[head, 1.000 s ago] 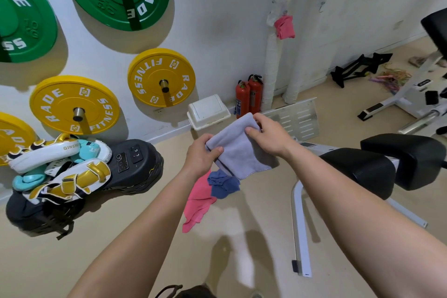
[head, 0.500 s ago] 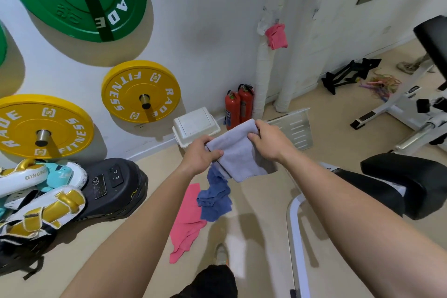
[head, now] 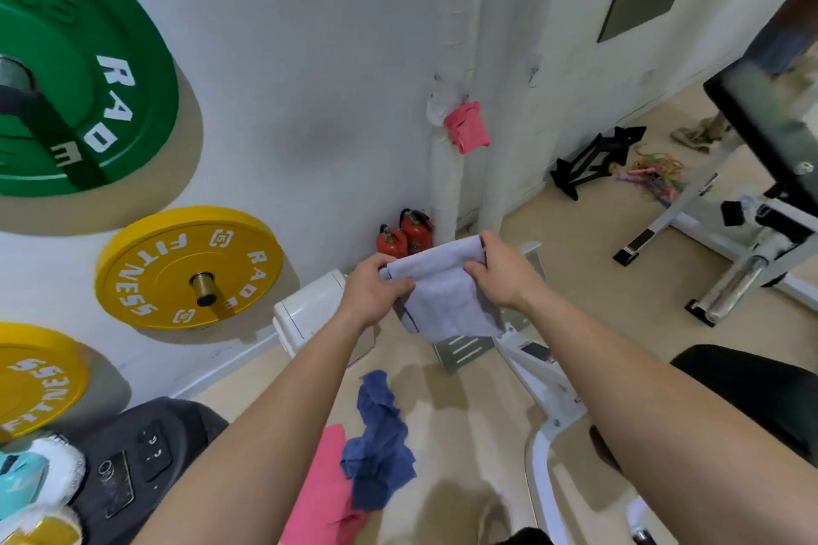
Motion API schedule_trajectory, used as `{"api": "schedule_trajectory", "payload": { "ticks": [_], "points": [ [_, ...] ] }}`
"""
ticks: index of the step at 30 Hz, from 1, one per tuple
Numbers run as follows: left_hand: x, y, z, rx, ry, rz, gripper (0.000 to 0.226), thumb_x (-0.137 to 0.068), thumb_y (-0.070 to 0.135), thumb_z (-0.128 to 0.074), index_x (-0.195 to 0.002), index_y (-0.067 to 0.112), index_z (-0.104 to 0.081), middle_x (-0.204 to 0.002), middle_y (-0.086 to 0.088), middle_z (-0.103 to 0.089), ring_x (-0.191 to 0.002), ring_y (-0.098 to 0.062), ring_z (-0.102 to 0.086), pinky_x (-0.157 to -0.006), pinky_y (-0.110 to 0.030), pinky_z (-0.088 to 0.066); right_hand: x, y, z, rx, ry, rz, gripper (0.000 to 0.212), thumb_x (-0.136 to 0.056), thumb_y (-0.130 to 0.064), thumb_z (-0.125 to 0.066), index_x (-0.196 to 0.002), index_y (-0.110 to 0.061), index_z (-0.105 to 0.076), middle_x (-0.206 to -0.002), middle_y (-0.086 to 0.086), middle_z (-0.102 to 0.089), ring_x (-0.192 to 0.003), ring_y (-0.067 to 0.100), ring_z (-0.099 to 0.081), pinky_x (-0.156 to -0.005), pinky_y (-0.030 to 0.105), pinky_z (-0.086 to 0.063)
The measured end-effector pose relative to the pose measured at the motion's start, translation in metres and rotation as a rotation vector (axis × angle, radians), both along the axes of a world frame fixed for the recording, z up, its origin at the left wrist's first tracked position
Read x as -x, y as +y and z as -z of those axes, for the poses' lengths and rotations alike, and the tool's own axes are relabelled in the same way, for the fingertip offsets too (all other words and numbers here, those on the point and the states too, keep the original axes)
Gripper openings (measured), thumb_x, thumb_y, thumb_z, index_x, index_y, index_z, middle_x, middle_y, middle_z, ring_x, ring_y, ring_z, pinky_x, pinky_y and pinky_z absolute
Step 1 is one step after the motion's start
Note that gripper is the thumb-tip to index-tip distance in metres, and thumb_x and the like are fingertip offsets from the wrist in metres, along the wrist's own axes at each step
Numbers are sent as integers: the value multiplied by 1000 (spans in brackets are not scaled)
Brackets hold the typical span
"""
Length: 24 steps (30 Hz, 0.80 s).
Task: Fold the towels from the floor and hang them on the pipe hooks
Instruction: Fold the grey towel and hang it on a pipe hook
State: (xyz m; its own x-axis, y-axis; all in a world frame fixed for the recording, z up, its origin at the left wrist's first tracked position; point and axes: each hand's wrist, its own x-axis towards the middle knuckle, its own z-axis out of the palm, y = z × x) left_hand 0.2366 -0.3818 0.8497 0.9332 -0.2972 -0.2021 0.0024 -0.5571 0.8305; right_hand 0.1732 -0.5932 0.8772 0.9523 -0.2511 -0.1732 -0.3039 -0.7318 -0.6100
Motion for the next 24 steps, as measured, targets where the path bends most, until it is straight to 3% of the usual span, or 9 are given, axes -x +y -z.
{"api": "schedule_trajectory", "payload": {
  "ticks": [3, 7, 10, 12, 16, 20, 24],
  "points": [
    [-36, -43, -1, -7, 2, 38, 21, -80, 25, -75, -99, 19, -66, -87, 4, -68, -80, -17, -66, -60, -20, -46, -34, -43, 8, -29, 12, 19, 30, -99, -26, -52, -124, -9, -45, -118, 14, -61, -98, 30, -57, -75, 34, -39],
    [-81, -103, -9, -33, -23, 46, 17, -85, 23, -72, -99, 18, -64, -84, 4, -63, -75, -14, -59, -56, -18, -41, -82, -101, 9, -56, 3, 10, 22, -100, -26, -52, -114, -11, -44, -104, 8, -58, -91, 26, -53, -74, 35, -40],
    [-116, -148, -22, -27, -58, -4, 11, -87, 22, -69, -92, 17, -60, -81, 5, -62, -75, -17, -55, -62, -24, -43, -123, -147, -5, -101, -12, 16, 29, -100, -27, -52, -121, -9, -46, -115, 12, -61, -105, 33, -59, -84, 38, -46],
    [-137, -174, -36, 8, -92, -72, 12, -88, 24, -70, -94, 20, -60, -85, 8, -64, -79, -17, -59, -65, -25, -45, -153, -174, -21, -76, -32, -1, 34, -100, -28, -52, -127, -7, -47, -122, 16, -61, -111, 36, -58, -81, 34, -41],
    [-180, -215, -66, 57, -155, -158, 16, -88, 24, -71, -88, 28, -56, -84, 15, -61, -73, 0, -57, -59, -14, -41, -205, -213, -53, -99, -121, -11, 29, -100, -28, -50, -123, -9, -47, -117, 13, -61, -95, 28, -55, -76, 31, -36],
    [-225, -238, -89, 38, -200, -182, 19, -87, 27, -72, -100, 20, -59, -89, 12, -62, -78, -5, -58, -62, -19, -44, -245, -235, -74, -149, -175, -41, 15, -100, -27, -49, -112, -17, -45, -97, 0, -54, -89, 23, -53, -74, 30, -37],
    [-266, -251, -108, 46, -237, -206, 22, -88, 29, -71, -104, 19, -60, -96, 7, -64, -83, -11, -59, -66, -21, -46, -289, -246, -89, -175, -190, -25, 26, -100, -31, -48, -119, -12, -46, -108, 5, -59, -91, 23, -56, -75, 33, -42]
  ]
}}
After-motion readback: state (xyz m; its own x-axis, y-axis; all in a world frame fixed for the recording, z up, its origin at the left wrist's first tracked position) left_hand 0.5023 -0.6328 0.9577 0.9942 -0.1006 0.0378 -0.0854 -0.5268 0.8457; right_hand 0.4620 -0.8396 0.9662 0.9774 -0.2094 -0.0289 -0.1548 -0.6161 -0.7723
